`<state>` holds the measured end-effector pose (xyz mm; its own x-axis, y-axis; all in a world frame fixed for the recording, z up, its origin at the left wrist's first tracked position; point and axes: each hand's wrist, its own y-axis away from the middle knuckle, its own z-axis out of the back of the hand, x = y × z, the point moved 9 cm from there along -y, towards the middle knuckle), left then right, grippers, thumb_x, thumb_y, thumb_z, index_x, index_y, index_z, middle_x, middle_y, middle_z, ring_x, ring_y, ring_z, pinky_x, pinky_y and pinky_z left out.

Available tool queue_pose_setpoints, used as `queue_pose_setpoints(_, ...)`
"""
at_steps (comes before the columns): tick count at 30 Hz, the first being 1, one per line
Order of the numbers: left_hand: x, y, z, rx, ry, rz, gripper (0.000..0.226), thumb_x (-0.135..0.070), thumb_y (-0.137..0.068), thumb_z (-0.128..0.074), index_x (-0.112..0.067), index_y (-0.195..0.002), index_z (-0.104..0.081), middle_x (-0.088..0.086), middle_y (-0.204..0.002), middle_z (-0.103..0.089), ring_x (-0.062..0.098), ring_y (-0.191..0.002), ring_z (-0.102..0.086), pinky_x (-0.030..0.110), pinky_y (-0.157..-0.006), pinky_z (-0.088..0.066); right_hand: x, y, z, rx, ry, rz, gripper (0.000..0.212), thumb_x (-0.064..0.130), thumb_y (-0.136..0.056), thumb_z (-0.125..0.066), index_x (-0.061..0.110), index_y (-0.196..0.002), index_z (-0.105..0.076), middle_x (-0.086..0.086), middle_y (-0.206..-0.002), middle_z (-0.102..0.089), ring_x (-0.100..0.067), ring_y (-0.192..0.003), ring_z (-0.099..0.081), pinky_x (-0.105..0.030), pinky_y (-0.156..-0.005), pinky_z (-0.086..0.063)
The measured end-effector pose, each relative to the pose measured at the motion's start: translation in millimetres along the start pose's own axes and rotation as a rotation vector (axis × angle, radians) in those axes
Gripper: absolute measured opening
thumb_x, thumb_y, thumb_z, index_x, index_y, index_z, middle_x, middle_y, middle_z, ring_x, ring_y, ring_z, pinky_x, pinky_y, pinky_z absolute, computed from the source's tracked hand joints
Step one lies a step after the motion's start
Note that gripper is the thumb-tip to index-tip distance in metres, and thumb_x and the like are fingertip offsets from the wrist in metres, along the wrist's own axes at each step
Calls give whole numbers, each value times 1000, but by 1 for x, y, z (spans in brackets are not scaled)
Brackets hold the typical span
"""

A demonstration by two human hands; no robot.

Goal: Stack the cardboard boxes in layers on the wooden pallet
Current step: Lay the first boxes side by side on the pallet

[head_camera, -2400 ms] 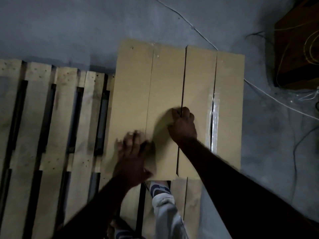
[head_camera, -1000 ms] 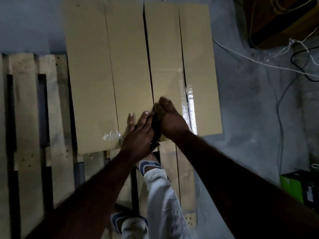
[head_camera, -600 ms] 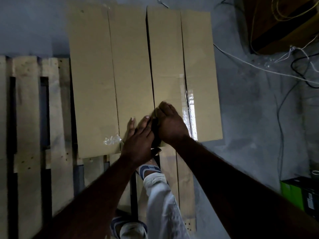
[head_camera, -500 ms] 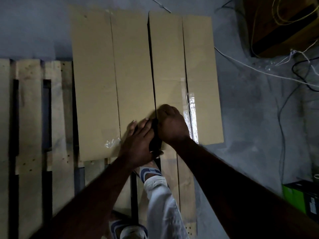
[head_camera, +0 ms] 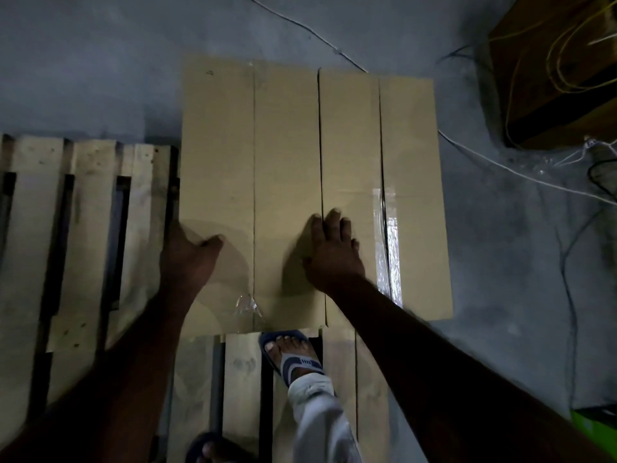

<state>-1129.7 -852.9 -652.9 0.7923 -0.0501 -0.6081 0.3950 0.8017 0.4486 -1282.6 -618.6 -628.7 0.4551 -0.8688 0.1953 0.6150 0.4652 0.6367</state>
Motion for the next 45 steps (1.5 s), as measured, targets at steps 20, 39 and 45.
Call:
queue_pose_setpoints(20,-34,16,-17,153,-544,-209,88,-42,-97,-57,-5,-158,-6,21,-164,4,42,-150,-1,62,-117,-18,1,1,4,49,44,-43,96,49,-97,-55,16,-159,10,-19,-164,20,-43,-151,12,-60,-121,-12)
queue_pose_setpoints(39,-147,249,279,176,-511,-399,72,-49,-95,-57,-14,-153,-33,10,-164,-20,30,-149,-20,44,-117,-30,208,283,189,-229,98,292,73,53,-99,-47,18,-157,-20,-12,-166,-13,-33,-152,-10,-56,-118,-23)
queue_pose_setpoints(45,-120,332,405,-18,-513,-354,71,-46,-92,-60,-14,-151,-37,11,-161,-27,33,-147,-24,44,-115,-32,316,399,202,-256,174,521,72,50,-99,-47,17,-157,-22,-12,-166,-15,-32,-152,-11,-54,-117,-23)
